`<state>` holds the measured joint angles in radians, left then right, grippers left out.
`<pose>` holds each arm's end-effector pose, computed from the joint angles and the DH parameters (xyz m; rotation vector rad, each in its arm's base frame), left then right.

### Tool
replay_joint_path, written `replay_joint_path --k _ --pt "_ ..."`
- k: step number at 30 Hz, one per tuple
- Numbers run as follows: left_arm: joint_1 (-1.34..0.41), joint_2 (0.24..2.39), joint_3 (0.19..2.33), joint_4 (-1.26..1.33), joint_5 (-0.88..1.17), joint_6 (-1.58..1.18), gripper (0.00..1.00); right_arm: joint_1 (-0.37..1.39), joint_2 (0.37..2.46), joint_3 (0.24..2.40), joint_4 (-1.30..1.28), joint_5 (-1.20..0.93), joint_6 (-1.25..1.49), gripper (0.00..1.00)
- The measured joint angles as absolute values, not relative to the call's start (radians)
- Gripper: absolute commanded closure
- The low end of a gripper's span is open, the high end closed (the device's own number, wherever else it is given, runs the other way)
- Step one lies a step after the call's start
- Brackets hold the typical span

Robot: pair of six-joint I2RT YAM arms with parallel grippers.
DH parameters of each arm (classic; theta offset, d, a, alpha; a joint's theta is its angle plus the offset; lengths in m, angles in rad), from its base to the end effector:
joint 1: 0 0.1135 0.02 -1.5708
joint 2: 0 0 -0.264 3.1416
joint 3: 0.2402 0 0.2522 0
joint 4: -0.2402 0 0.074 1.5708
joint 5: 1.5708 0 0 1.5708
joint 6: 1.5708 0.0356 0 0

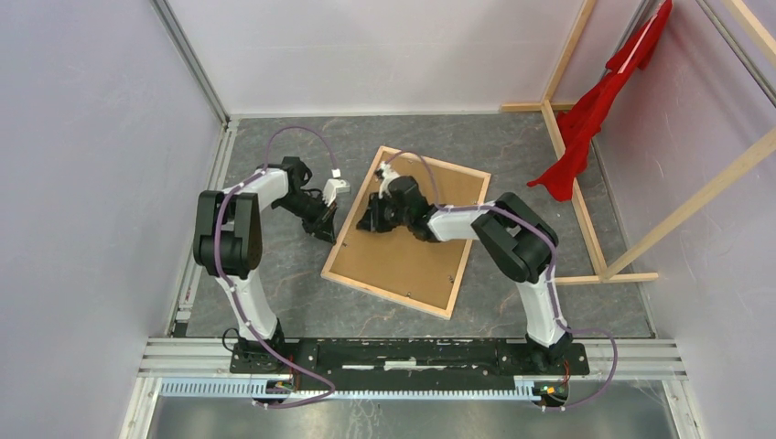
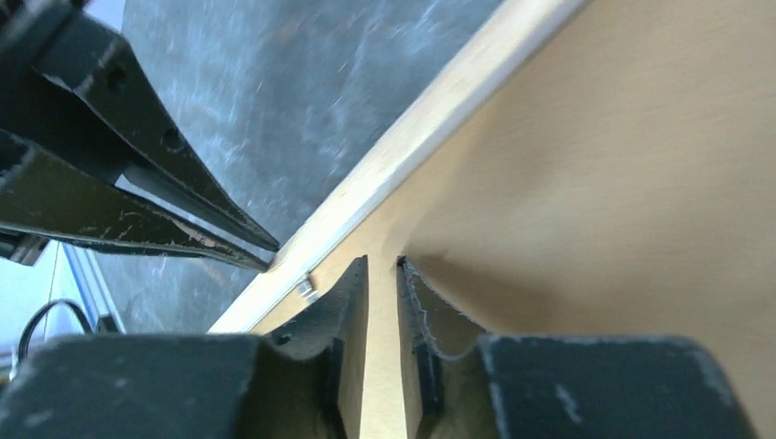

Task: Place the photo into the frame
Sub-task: Install the photo frame at the center of the board.

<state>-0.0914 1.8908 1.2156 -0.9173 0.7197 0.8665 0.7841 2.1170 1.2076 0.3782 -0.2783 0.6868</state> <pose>0.3261 -0.0535 0.1571 1.2478 2.4271 -0.9618 0.3105 0.3235 0.1278 -0.2960 2.2883 1.1220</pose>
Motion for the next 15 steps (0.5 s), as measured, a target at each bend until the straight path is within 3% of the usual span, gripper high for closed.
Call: replay_joint_path --k 5,7,12,15 --pt "-0.091 1.954 1.316 -0.904 0.721 0.815 0.67 0.667 2.058 1.201 0.35 -0.268 0.661 0.46" --pt "-0.091 1.983 1.366 -0.887 0.732 0.787 0.65 0.624 2.041 1.201 0.349 -0.265 0.657 0.4" --pt "-0.091 2.07 1.505 -0.843 0.767 0.703 0.52 0.546 2.033 1.202 0.34 -0.261 0.646 0.38" --pt "-0.091 2.13 1.579 -0.821 0.79 0.653 0.5 0.534 2.048 1.222 0.329 -0.263 0.64 0.37"
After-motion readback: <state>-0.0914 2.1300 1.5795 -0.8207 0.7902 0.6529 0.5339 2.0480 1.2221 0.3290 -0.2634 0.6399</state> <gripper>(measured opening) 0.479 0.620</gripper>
